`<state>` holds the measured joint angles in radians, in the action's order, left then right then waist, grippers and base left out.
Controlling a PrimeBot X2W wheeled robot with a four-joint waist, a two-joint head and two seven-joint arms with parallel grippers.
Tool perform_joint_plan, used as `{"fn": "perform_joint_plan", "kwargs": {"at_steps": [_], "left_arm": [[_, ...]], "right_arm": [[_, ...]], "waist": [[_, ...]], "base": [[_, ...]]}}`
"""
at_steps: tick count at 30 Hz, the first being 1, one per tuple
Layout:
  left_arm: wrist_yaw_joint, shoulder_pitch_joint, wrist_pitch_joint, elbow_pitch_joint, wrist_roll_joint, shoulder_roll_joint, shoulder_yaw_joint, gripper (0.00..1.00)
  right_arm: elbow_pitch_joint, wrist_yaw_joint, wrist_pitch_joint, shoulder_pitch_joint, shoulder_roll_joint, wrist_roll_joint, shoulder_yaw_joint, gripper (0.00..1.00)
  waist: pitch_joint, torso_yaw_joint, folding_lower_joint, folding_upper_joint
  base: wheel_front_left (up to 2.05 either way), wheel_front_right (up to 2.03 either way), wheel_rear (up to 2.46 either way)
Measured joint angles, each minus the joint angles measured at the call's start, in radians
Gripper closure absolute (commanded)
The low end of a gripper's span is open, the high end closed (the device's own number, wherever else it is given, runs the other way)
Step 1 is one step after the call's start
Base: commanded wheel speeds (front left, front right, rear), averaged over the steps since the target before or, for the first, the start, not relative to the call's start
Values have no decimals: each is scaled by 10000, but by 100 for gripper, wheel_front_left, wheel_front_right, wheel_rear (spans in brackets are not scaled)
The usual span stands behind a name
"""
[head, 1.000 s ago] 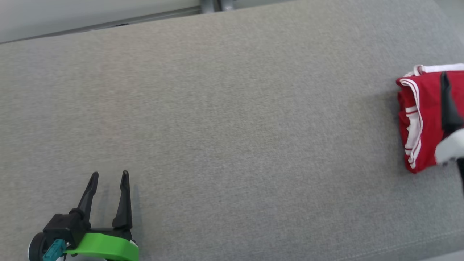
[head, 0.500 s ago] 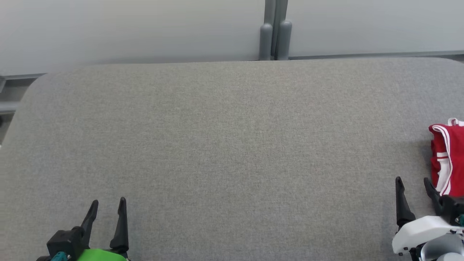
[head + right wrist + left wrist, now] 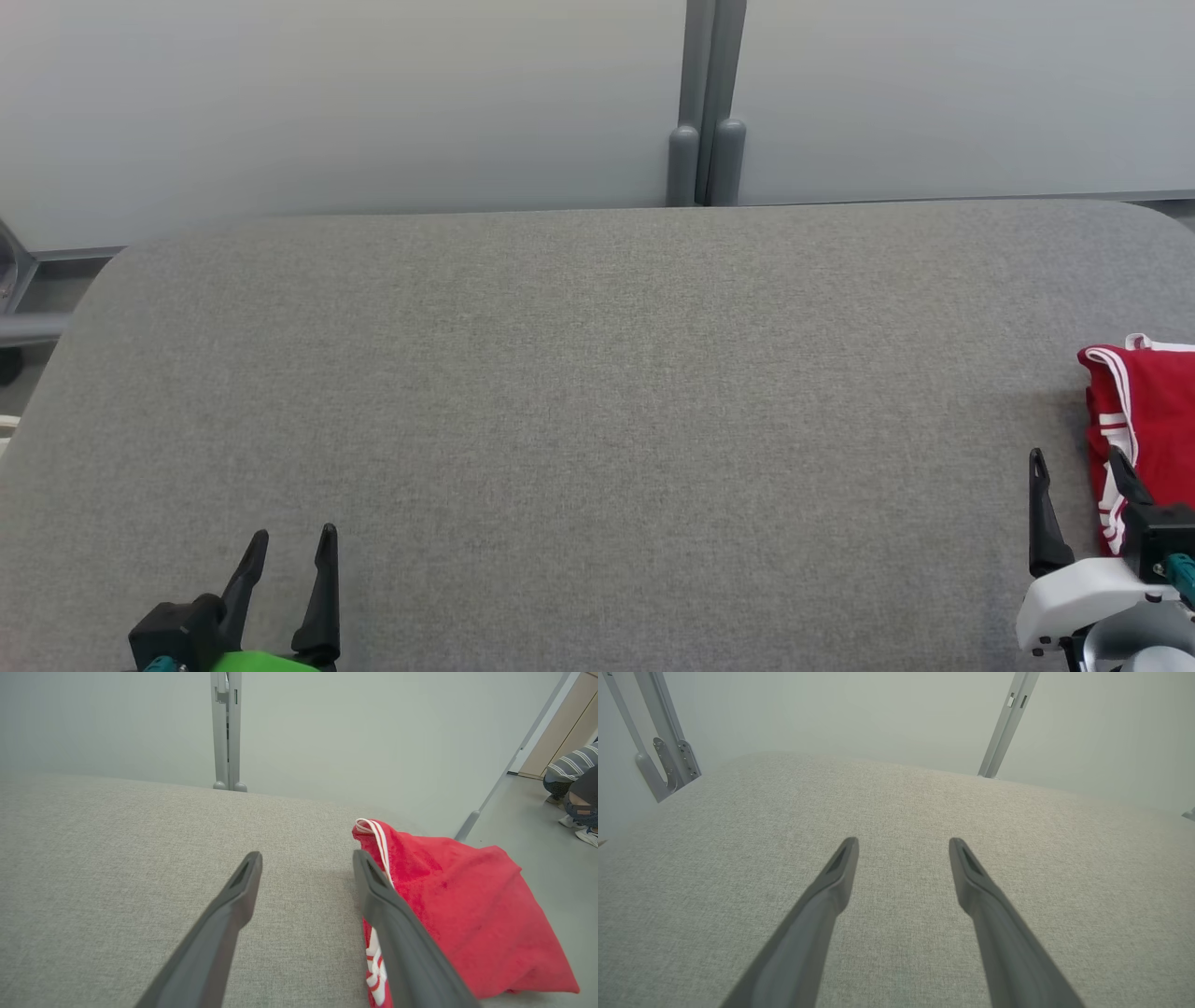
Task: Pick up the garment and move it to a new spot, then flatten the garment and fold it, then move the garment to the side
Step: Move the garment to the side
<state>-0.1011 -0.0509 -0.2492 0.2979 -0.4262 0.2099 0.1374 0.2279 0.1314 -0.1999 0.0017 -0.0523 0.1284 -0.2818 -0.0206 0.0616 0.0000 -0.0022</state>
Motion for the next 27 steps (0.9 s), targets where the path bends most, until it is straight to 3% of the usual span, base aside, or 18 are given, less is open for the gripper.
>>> {"fn": "perform_joint_plan", "kwargs": {"at_steps": [11,27], "left_arm": [[-13,2,-63,82,-104,46,-6,0],[46,8,-75,73,-121,79,56,0]], "right_arm": [[-217,0,94,-61,23,-280,416,0],[-299,0,226,-8,27,-324,642,0]], "waist": [[-8,-487,0,0],[13,-270,0,0]], "base": [[0,0,0],[0,0,0]]}}
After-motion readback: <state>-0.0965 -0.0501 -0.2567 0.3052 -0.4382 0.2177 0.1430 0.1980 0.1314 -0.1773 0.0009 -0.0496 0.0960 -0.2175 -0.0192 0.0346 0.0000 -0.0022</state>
